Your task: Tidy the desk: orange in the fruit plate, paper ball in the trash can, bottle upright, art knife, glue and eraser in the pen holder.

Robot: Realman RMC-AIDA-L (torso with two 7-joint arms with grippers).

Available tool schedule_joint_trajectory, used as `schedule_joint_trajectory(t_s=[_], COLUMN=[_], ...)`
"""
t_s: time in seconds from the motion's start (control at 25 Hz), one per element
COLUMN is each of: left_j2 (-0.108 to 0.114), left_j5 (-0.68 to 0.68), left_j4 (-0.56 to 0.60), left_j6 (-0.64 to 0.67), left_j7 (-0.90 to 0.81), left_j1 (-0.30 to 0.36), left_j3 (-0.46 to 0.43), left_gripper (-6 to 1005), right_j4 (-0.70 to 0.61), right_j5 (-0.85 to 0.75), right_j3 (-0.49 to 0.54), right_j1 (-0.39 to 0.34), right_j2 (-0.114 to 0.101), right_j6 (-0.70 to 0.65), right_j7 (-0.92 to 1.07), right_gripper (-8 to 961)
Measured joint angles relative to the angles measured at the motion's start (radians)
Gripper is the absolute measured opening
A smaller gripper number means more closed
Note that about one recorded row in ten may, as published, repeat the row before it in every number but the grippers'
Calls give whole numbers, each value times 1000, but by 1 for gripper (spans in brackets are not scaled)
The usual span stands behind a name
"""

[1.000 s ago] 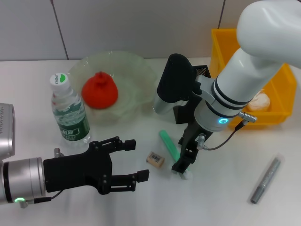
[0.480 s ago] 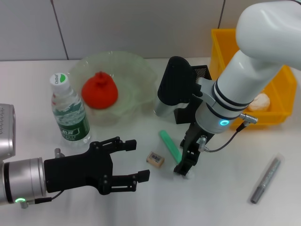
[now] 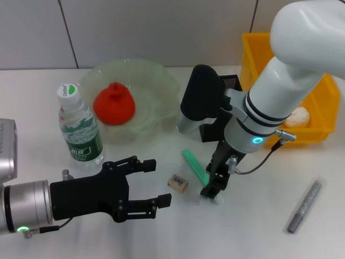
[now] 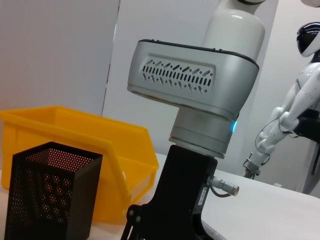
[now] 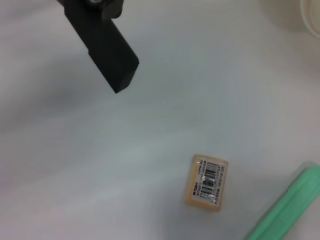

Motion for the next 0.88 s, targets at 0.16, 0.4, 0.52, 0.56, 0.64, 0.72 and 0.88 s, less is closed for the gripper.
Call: schedule_joint_trajectory(t_s=[0.16, 0.4, 0.52, 0.56, 0.64, 0.72, 0.88], left_j2=[0, 0, 0, 0, 0, 0, 0], left_j5=[0, 0, 0, 0, 0, 0, 0], left_j4=[1, 0, 0, 0, 0, 0, 0], left_j6=[0, 0, 0, 0, 0, 0, 0], left_j7=[-1, -1, 0, 0, 0, 0, 1], left_j1=[0, -1, -1, -1, -1, -1, -2], left_j3=[-1, -3, -4, -4, -4, -4, -5], left_gripper=[875, 875, 875, 875, 875, 875, 876], right_j4=[2, 3, 1, 1, 1, 3, 4], right_j5=[0, 0, 0, 0, 0, 0, 0], right_j3=[0, 0, 0, 0, 0, 0, 0], right_j1=[3, 4, 4, 4, 5, 6, 6], right_j2=[-1, -2, -3, -3, -3, -3, -2], right_j6=[-7, -9, -9, -9, -10, -11, -18], right_j7=[0, 1, 6, 7, 8, 8, 8], right_gripper=[668, 411, 412, 412, 412, 412, 413])
